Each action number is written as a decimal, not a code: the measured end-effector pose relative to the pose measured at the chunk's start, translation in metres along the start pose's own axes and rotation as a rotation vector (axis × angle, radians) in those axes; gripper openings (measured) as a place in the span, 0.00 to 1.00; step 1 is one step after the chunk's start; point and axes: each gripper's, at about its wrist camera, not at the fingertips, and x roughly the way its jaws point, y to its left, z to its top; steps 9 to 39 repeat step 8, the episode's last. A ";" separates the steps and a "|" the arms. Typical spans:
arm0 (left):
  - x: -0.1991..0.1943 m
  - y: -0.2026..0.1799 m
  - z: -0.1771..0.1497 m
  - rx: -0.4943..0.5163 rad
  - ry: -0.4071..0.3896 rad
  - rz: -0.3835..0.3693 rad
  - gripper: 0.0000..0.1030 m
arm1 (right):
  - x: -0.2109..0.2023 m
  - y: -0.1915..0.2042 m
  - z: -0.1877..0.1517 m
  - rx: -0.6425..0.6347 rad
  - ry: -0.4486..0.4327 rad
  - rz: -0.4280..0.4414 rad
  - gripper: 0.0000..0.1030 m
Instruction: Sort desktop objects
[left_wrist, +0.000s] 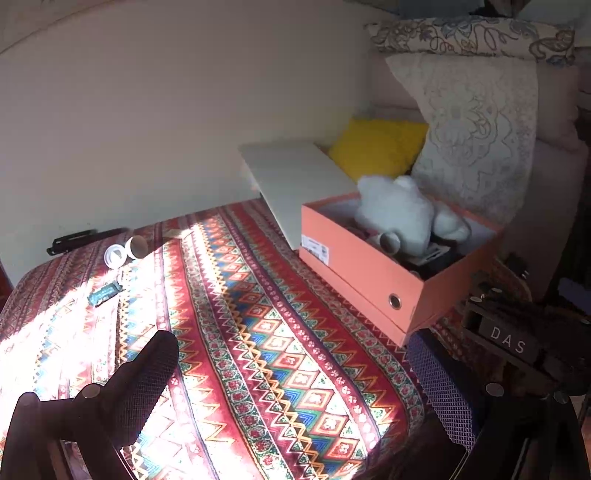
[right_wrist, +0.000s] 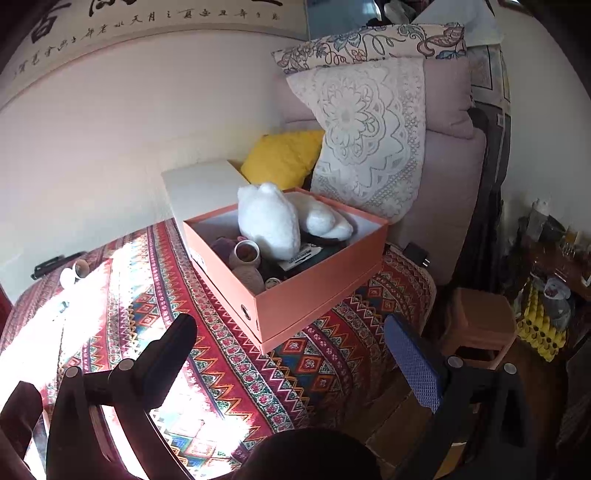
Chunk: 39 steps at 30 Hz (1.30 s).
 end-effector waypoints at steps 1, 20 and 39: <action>-0.001 0.000 0.000 -0.002 -0.007 -0.004 0.99 | 0.001 0.000 0.000 -0.002 0.001 0.000 1.00; 0.000 0.003 -0.001 -0.002 -0.019 -0.019 0.99 | 0.007 0.002 -0.002 -0.010 0.015 0.003 1.00; 0.000 0.003 -0.001 -0.002 -0.019 -0.019 0.99 | 0.007 0.002 -0.002 -0.010 0.015 0.003 1.00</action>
